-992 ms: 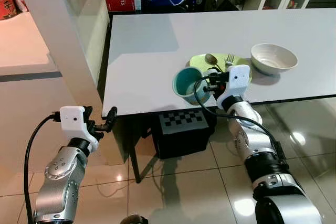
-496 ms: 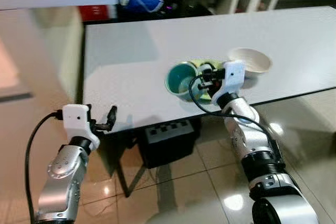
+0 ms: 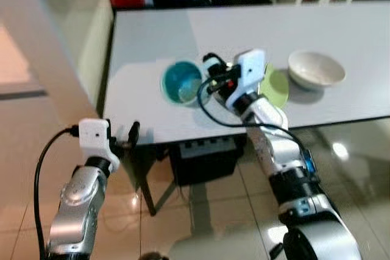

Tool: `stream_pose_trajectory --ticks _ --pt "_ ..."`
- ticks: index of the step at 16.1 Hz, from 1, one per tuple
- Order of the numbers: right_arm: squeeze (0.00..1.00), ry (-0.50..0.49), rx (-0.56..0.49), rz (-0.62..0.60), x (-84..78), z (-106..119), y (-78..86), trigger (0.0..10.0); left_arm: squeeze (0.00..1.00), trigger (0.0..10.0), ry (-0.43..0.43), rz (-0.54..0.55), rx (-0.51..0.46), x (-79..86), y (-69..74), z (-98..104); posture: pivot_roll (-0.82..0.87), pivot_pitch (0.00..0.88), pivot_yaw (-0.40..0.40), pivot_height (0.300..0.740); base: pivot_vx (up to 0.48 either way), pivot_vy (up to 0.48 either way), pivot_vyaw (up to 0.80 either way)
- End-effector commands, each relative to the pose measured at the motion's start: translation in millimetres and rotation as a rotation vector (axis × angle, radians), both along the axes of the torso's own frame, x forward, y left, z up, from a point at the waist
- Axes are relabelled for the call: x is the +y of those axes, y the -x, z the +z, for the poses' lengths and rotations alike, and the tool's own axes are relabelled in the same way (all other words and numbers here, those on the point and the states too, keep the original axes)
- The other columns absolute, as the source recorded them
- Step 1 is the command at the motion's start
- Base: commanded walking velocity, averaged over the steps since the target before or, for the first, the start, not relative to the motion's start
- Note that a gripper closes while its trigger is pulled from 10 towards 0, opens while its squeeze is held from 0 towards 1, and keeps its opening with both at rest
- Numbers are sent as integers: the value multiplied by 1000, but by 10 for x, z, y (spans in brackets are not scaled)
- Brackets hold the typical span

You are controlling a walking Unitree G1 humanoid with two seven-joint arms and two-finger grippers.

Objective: Setting the table

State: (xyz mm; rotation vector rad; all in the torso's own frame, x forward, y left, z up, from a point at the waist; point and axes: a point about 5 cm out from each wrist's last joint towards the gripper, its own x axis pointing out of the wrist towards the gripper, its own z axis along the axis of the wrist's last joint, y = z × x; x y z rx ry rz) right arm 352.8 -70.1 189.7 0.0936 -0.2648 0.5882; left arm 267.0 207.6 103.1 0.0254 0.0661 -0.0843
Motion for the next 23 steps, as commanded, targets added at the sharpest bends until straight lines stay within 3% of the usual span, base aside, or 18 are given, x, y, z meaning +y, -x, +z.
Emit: stream_pose_trajectory --ticks 1,9,13,15,19,23 --pt "0 -19 9 -24 -42 44 -47 10000 0 10000 -11 -4 -15 -17 -5 27 83 0 1 740 0 0 0" --pt "0 -14 73 -120 -197 -119 -88 10000 0 10000 -26 -3 -10 -43 -45 23 71 0 13 740 0 0 0" --pt "0 -8 88 -128 -200 -169 -72 10000 0 10000 -33 7 -11 -45 -66 18 61 0 18 740 458 0 0" --pt "0 11 86 -115 -179 -182 -68 10000 0 10000 -32 9 -11 -53 -66 19 66 0 18 740 431 0 0" --pt "0 47 19 -1 32 -67 -7 10000 0 10000 -46 3 -14 -72 -69 17 74 0 16 740 380 293 0" --pt "0 41 18 5 36 -57 -10 10000 0 10000 -44 2 -17 -80 -78 19 76 0 15 740 379 294 0"
